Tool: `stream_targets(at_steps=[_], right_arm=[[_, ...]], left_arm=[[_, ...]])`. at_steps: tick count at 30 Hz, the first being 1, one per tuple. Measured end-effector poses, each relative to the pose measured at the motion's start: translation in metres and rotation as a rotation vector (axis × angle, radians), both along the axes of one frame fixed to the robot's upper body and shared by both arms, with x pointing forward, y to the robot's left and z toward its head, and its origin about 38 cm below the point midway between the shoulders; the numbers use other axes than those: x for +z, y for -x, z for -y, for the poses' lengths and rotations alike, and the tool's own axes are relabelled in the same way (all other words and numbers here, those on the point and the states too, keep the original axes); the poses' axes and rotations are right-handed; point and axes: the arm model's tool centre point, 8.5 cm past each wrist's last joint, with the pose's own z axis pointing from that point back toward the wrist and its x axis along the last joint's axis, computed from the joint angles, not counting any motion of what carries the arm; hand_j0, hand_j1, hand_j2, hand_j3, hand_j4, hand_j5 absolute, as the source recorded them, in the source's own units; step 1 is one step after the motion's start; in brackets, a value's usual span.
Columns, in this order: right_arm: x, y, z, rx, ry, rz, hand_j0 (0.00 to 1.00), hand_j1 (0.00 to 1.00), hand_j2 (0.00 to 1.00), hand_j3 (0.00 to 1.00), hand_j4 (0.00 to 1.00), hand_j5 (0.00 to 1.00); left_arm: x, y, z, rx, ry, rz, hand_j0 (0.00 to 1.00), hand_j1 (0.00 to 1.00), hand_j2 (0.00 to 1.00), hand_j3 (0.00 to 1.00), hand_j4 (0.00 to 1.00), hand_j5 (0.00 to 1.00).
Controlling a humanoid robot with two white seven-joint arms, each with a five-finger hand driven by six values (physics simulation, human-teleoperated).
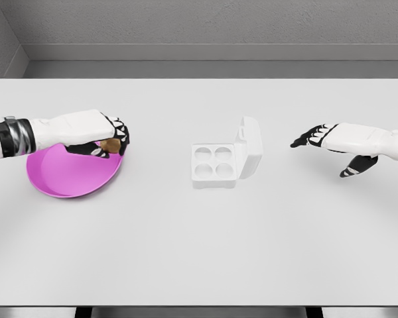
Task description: Pack egg into the box and close the box lid
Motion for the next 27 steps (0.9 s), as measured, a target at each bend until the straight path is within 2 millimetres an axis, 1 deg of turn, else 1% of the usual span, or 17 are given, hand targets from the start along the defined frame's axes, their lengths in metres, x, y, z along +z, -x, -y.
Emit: stream_targets(at_steps=[4,8,21,27], right_arm=[[0.000,0.000,0.000,0.000,0.000,0.000,1.00,1.00,1.00,1.00,1.00,1.00],[0.000,0.000,0.000,0.001,-0.001,0.000,1.00,1.00,1.00,1.00,1.00,1.00],[0.000,0.000,-0.001,0.001,-0.001,0.000,1.00,1.00,1.00,1.00,1.00,1.00],[-0.002,-0.001,-0.003,0.004,-0.008,-0.002,1.00,1.00,1.00,1.00,1.00,1.00]], left_arm=[[0.003,-0.002,0.016,-0.026,0.028,0.011,0.38,0.38,0.38,0.38,0.38,0.38],[0.002,-0.001,0.032,-0.059,0.053,0.014,0.38,0.38,0.38,0.38,0.38,0.38],[0.003,0.003,0.070,-0.125,0.118,0.024,0.38,0.38,0.38,0.38,0.38,0.38],[0.003,0.004,0.094,-0.162,0.183,0.015,0.37,0.37,0.37,0.37,0.37,0.37]])
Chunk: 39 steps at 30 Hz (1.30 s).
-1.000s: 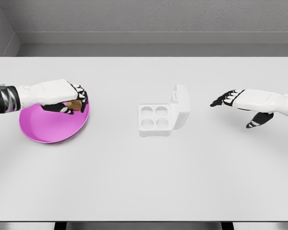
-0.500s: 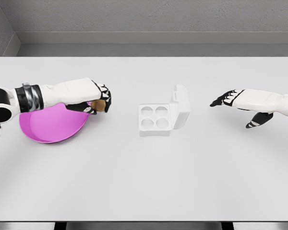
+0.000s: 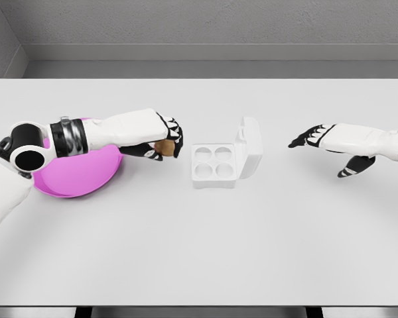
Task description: Pack egg into the box and close the box lid
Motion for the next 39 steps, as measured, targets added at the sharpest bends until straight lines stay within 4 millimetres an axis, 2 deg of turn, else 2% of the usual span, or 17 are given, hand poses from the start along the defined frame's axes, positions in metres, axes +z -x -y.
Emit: stream_targets(at_steps=[8,17,26,39], right_arm=[[0.000,0.000,-0.001,0.001,-0.002,-0.001,1.00,1.00,1.00,1.00,1.00,1.00],[-0.001,0.000,-0.002,0.002,-0.003,-0.001,1.00,1.00,1.00,1.00,1.00,1.00],[-0.001,0.000,-0.002,0.002,-0.004,-0.001,1.00,1.00,1.00,1.00,1.00,1.00],[-0.001,0.000,-0.002,0.002,-0.004,-0.001,1.00,1.00,1.00,1.00,1.00,1.00]], left_arm=[[-0.001,0.003,0.026,-0.049,0.078,-0.033,0.34,0.34,0.34,0.34,0.34,0.34],[-0.004,0.001,0.038,-0.061,0.168,-0.092,0.31,0.31,0.31,0.31,0.31,0.31],[-0.019,-0.005,0.050,-0.055,0.247,-0.182,0.30,0.30,0.30,0.30,0.30,0.30],[-0.032,-0.013,0.044,-0.022,0.356,-0.296,0.30,0.30,0.30,0.30,0.30,0.30]])
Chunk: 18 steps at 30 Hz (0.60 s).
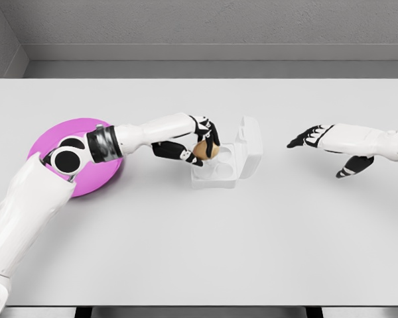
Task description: Pack egg into the box and close the box lid
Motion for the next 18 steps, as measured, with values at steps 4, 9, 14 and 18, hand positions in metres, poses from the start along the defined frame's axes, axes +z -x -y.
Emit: stream_targets(at_steps=[4,9,14,18], right_arm=[[0.000,0.000,0.000,0.000,0.000,0.000,1.00,1.00,1.00,1.00,1.00,1.00],[-0.001,0.000,0.000,0.000,0.000,-0.001,1.00,1.00,1.00,1.00,1.00,1.00],[-0.001,0.000,0.000,0.000,0.000,-0.001,1.00,1.00,1.00,1.00,1.00,1.00],[-0.001,0.000,0.000,0.000,0.000,-0.001,1.00,1.00,1.00,1.00,1.00,1.00]], left_arm=[[-0.005,-0.002,0.002,0.007,0.025,-0.029,0.30,0.30,0.30,0.30,0.30,0.30],[-0.011,-0.004,0.006,0.013,0.050,-0.061,0.30,0.30,0.30,0.30,0.30,0.30],[-0.015,-0.005,0.005,0.022,0.097,-0.102,0.30,0.30,0.30,0.30,0.30,0.30],[-0.019,-0.008,0.000,0.039,0.131,-0.139,0.30,0.30,0.30,0.30,0.30,0.30]])
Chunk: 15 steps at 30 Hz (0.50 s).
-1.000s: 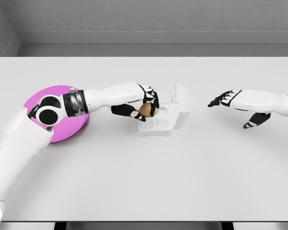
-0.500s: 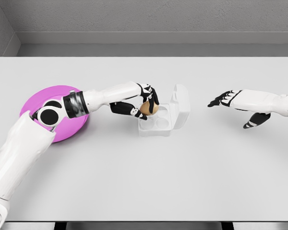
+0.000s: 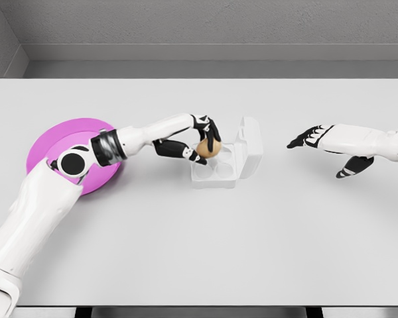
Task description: Pack egg into the box and close the box lid
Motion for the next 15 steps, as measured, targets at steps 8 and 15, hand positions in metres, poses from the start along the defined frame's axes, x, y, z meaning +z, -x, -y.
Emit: stream_targets(at_steps=[8,15], right_arm=[[0.000,0.000,0.000,0.001,0.000,-0.001,1.00,1.00,1.00,1.00,1.00,1.00],[0.000,0.000,0.000,0.001,0.001,-0.001,1.00,1.00,1.00,1.00,1.00,1.00]], left_arm=[[-0.016,-0.003,0.003,0.020,0.035,-0.066,0.30,0.30,0.30,0.30,0.30,0.30],[-0.023,-0.002,0.003,0.030,0.079,-0.109,0.30,0.30,0.30,0.30,0.30,0.30]])
